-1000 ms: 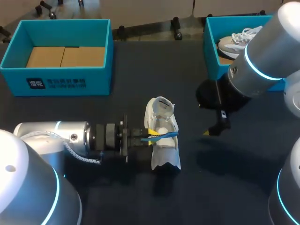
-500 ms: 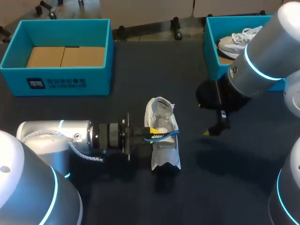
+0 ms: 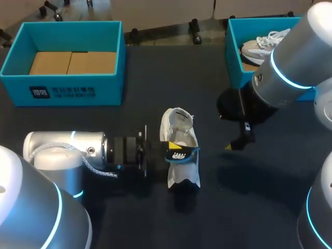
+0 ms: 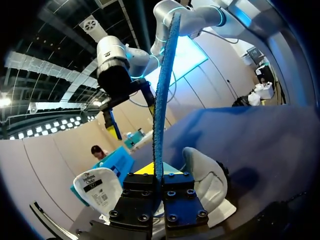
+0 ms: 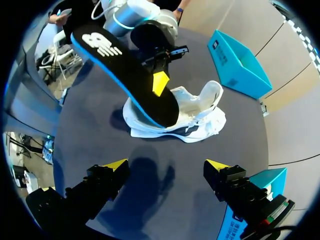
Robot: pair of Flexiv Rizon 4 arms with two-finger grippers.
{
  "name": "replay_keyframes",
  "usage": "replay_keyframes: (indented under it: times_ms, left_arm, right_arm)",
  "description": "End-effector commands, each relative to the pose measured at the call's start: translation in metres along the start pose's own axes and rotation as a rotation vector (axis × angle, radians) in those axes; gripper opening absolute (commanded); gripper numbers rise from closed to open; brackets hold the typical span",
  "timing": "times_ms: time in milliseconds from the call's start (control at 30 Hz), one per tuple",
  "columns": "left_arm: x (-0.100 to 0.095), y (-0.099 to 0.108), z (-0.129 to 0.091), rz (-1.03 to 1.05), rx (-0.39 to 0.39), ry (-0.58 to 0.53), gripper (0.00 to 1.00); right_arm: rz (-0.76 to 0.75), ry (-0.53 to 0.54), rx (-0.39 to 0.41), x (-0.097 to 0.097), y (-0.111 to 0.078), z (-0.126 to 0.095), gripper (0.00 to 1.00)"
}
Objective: Take the shoe out of the shoebox, open the shoe tongue, remove and reinsert the insole, then place the shoe into the shoebox
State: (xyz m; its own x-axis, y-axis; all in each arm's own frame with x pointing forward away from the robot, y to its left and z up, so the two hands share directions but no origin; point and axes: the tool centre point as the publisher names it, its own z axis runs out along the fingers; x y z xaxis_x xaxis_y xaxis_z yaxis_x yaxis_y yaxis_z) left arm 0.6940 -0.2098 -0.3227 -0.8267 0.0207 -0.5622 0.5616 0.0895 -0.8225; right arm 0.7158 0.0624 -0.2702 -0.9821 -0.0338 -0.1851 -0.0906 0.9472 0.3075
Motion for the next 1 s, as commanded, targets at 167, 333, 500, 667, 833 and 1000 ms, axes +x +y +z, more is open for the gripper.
replay_keyframes:
  times_ms: [167,333,500,667,833,1000]
  left_arm:
    - [0.002,0.013,0.003,0.037,-0.035,0.010,0.00]
    - [0.002,0.021,0.000,0.063,-0.062,0.010,0.00]
    - [0.003,0.032,0.000,0.074,-0.079,0.018,0.00]
    - [0.003,0.039,0.003,0.073,-0.087,0.018,0.00]
    - [0.000,0.043,0.009,0.088,-0.084,0.032,0.00]
    - [-0.001,0.039,0.003,0.069,-0.077,0.020,0.01]
  right_arm:
    - [0.001,-0.002,0.001,0.000,0.001,0.002,1.00]
    - [0.001,-0.002,0.001,0.000,0.001,0.002,1.00]
    - [0.001,-0.002,0.001,0.000,0.001,0.002,1.00]
    - [0.001,-0.002,0.001,0.000,0.001,0.002,1.00]
    - [0.001,-0.002,0.001,0.000,0.001,0.002,1.00]
    - [0.001,-0.002,0.001,0.000,0.001,0.002,1.00]
